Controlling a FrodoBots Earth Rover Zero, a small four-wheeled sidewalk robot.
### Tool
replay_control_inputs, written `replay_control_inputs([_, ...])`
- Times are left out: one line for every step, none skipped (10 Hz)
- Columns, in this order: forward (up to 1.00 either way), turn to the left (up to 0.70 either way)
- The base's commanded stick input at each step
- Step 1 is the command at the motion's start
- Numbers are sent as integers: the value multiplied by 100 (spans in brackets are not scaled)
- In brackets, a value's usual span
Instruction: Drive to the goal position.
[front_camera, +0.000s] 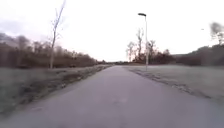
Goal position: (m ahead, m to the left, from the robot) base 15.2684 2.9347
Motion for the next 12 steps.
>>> replay_control_inputs([100, 1])
replay_control_inputs([100, 1])
replay_control_inputs([100, 1])
replay_control_inputs([100, 1])
replay_control_inputs([100, 1])
replay_control_inputs([100, 1])
replay_control_inputs([100, 1])
replay_control_inputs([100, 1])
replay_control_inputs([100, 1])
replay_control_inputs([100, 1])
replay_control_inputs([100, 1])
replay_control_inputs([100, 1])
